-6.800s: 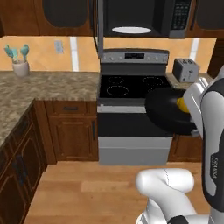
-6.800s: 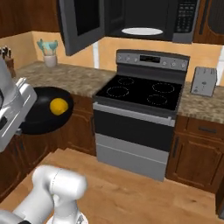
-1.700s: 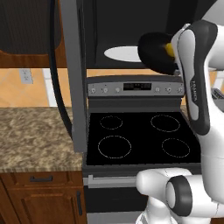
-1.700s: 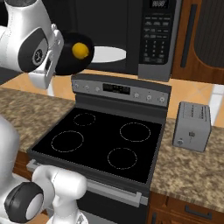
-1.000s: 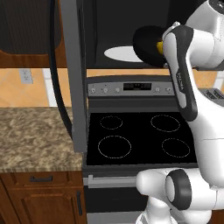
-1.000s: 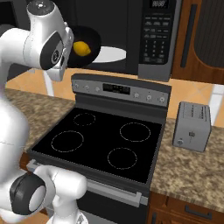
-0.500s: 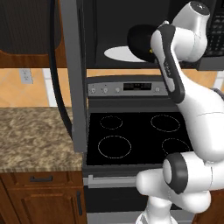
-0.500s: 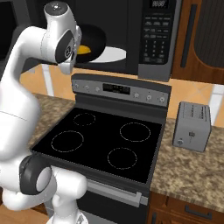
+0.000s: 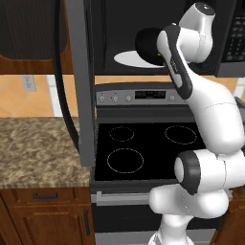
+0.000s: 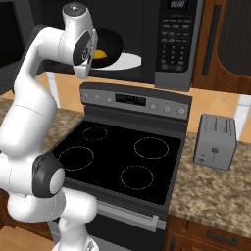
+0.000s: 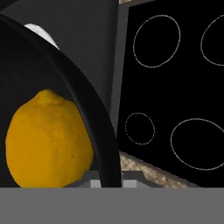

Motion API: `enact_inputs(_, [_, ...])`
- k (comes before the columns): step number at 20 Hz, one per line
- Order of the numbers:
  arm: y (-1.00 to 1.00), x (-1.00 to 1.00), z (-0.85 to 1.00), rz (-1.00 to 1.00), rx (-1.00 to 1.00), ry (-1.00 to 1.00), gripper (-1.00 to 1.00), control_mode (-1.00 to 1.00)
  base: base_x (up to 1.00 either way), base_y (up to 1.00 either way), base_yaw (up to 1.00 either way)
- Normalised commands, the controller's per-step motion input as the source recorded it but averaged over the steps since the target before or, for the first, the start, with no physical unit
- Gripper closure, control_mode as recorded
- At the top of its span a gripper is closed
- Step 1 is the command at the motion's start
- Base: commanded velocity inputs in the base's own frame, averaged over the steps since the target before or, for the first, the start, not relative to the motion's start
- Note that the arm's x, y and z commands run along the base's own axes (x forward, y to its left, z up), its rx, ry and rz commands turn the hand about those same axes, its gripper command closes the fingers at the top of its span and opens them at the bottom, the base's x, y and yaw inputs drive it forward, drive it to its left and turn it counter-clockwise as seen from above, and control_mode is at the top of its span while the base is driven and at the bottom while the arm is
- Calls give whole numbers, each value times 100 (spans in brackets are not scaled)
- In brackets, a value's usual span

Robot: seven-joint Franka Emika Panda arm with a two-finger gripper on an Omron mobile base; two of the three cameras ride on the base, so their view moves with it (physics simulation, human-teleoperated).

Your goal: Pick the lemon from the sink and place it in the bowl. Then pick the bowl and place it in the microwave. Then close the microwave door and press the start button.

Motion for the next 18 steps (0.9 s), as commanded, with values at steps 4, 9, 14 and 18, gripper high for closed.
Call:
enact_inputs(4, [0, 41, -21, 0, 0, 0, 100, -100, 0, 0, 0])
enact_inputs(9, [0, 47, -16, 0, 0, 0, 100, -100, 0, 0, 0])
enact_inputs(14, [-2, 58, -14, 0, 0, 4, 100, -100, 0, 0, 0])
enact_inputs(18, [-9, 55, -8, 0, 0, 2, 100, -100, 0, 0, 0])
